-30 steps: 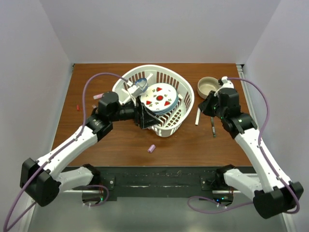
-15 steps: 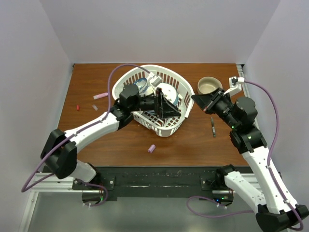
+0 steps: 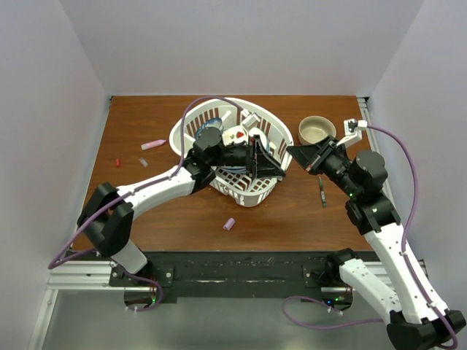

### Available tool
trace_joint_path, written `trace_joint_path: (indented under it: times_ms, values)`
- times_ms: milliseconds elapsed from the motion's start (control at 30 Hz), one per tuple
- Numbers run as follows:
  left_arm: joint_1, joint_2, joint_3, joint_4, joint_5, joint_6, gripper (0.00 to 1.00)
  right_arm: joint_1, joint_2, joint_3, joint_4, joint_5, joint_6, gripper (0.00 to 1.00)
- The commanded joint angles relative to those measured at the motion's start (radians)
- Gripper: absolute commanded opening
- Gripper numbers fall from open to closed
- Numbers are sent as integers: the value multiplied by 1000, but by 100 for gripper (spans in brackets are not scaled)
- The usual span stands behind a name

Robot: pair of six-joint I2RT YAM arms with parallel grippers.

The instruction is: Insert the pens into the pen caps

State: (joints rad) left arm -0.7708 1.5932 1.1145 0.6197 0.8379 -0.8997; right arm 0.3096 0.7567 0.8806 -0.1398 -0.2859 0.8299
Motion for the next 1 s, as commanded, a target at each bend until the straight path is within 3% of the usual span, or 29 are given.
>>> trace_joint_path:
  times_ms: [0,133,167,200,233,333,400,467,567,733,867,967]
  values:
    - [-8,11,60,51,24,-8,37,2,-14,-5,59,-47,23,0]
    - [-8,20,62,45,27,-5,17,3,-19,4,55,-53,23,0]
    - [-7,22,61,43,29,-4,4,2,-17,9,49,-52,20,0]
    - [-8,17,61,38,29,-2,0,2,-17,23,34,-58,8,2]
    - [-8,16,62,32,30,2,0,3,-17,30,20,-56,2,7]
    - [-4,-15,80,-61,17,66,0,3,-22,64,-56,-1,-26,37]
    - [-4,-59,105,-223,-42,181,0,3,-22,96,-140,77,-64,46]
    - [-4,-113,119,-392,-147,261,0,3,-10,127,-213,154,-103,47]
    - [7,-179,123,-521,-265,366,0,2,24,175,-331,319,-155,47]
    - [53,-272,62,-607,-385,452,0,-3,119,231,-489,650,-189,46]
    - [99,-369,35,-718,-425,524,0,-24,268,262,-583,810,-146,47]
    - [128,-427,12,-770,-468,599,0,-79,317,242,-592,832,-117,47]
